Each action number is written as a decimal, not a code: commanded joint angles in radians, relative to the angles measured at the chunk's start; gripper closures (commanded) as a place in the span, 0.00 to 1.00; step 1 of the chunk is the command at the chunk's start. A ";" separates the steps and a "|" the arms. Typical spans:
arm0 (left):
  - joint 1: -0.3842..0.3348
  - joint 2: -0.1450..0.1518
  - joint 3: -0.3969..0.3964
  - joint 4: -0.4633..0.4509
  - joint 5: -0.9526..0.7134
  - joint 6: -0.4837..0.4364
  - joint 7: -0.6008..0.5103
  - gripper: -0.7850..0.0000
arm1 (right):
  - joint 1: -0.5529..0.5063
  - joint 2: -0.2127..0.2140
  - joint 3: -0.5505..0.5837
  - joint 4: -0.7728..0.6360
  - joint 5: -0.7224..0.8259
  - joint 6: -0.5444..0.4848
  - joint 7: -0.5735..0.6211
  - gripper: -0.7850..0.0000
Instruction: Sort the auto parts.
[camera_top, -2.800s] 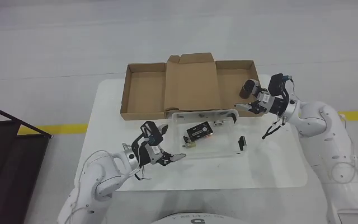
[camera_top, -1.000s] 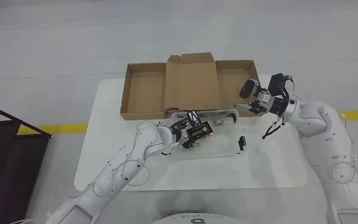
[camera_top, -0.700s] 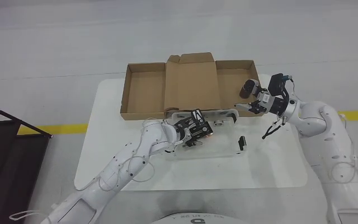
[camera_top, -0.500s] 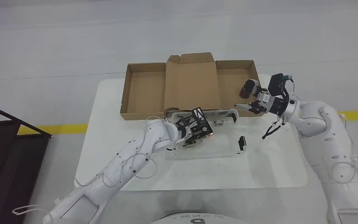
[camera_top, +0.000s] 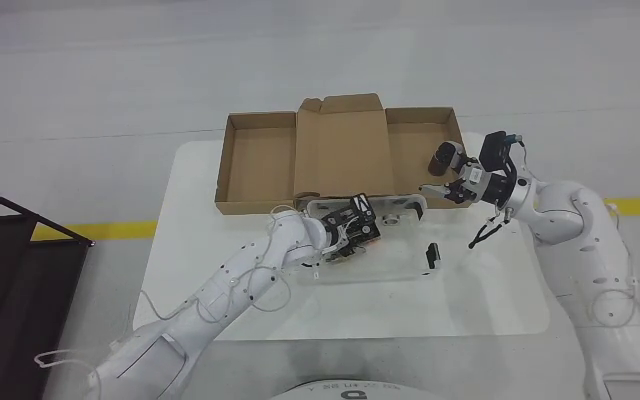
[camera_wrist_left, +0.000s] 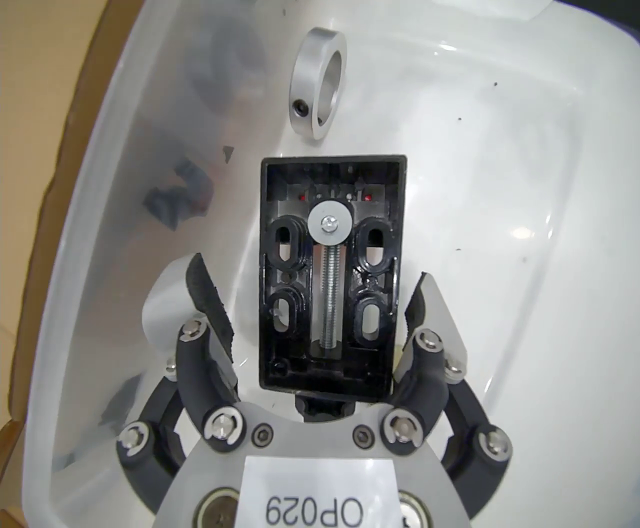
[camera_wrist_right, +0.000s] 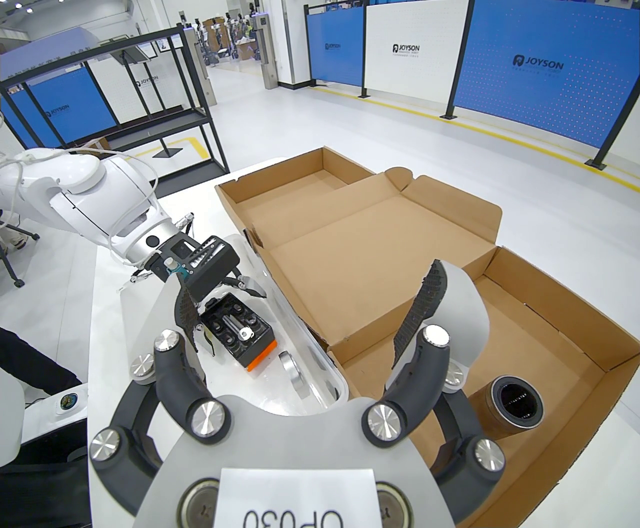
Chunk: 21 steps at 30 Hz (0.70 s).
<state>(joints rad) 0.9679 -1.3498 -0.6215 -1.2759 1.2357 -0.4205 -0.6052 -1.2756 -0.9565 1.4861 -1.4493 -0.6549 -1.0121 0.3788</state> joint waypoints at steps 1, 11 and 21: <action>-0.005 -0.005 0.006 0.012 0.000 0.000 0.003 0.51 | 0.000 0.000 0.000 0.000 0.000 0.000 0.000 0.00; -0.018 -0.022 0.023 0.044 0.020 0.000 0.004 1.00 | 0.000 0.000 0.000 0.000 0.000 0.000 0.000 0.00; 0.029 -0.002 -0.015 -0.109 0.066 -0.018 0.005 1.00 | 0.000 0.000 0.000 0.000 0.000 0.000 0.000 0.00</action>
<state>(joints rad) 0.9892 -1.3555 -0.6306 -1.3642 1.2947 -0.4377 -0.5963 -1.2756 -0.9565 1.4861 -1.4493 -0.6549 -1.0121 0.3788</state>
